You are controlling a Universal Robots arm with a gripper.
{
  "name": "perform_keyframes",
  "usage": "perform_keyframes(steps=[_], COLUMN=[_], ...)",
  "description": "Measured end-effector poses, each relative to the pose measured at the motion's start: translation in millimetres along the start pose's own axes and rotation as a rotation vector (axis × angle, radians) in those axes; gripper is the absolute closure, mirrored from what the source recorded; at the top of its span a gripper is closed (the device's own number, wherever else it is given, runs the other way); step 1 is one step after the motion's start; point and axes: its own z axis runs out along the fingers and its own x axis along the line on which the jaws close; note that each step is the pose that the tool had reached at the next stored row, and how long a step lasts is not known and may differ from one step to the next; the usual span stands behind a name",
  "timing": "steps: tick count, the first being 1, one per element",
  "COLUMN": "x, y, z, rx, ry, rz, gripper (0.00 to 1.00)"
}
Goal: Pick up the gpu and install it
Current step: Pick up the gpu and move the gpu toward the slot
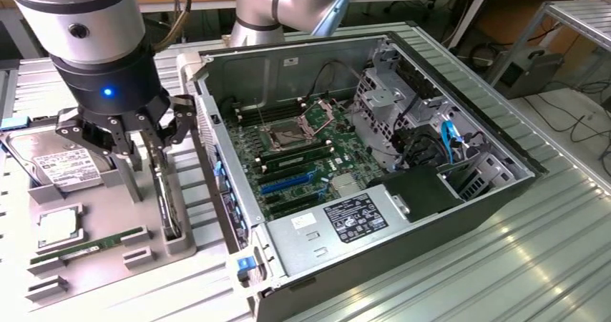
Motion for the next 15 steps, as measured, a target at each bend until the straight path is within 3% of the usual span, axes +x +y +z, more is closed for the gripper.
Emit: perform_keyframes(steps=[7,12,15], x=[3.3,6.6,6.8], y=[-0.9,-1.9,-1.9], z=[13.6,28.7,34.2], rx=[-0.0004,-0.0010,-0.0010], ry=[-0.0050,-0.0097,-0.0098], rz=[0.000,0.000,0.000], gripper=[0.64,0.64,0.64])
